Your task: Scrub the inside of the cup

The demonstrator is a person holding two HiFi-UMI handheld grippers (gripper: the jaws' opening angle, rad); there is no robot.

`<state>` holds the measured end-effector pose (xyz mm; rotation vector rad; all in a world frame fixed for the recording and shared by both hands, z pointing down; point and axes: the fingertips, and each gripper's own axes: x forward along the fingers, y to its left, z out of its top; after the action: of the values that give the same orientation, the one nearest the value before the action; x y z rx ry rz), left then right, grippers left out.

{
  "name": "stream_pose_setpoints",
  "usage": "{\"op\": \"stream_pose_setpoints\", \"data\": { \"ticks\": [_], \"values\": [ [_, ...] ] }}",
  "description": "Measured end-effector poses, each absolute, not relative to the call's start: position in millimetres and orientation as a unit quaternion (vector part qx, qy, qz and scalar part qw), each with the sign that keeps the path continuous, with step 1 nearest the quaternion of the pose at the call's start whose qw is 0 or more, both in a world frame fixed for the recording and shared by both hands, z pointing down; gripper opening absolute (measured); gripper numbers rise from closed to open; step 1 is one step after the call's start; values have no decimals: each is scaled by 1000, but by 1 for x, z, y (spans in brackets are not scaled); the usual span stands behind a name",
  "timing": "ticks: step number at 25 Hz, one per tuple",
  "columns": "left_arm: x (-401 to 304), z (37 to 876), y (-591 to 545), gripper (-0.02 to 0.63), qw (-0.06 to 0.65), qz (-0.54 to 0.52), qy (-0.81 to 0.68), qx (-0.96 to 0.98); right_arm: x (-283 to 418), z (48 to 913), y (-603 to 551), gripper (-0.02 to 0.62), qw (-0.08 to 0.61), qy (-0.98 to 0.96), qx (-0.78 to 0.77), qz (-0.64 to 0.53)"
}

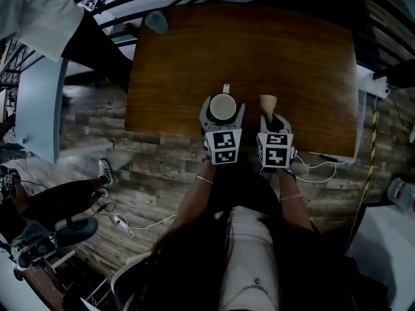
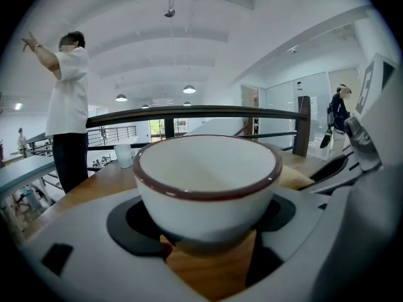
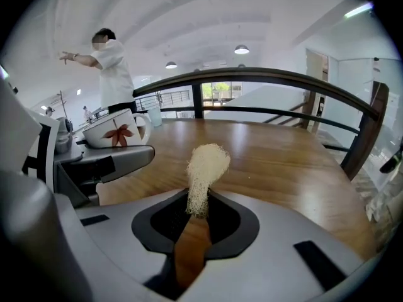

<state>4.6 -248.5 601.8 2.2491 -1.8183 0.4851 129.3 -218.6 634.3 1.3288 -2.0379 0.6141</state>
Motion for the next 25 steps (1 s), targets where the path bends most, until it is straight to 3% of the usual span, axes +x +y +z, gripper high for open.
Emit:
{"op": "stream_pose_setpoints", "data": {
  "ticks": [13, 25],
  "values": [
    [24, 577, -221, 408, 55, 182, -570, 799, 129, 596, -185, 80, 304, -783, 503, 202],
    [16, 542, -209, 408, 2, 193, -531, 825, 105, 542, -166, 80, 252, -799, 501, 216]
  ]
}}
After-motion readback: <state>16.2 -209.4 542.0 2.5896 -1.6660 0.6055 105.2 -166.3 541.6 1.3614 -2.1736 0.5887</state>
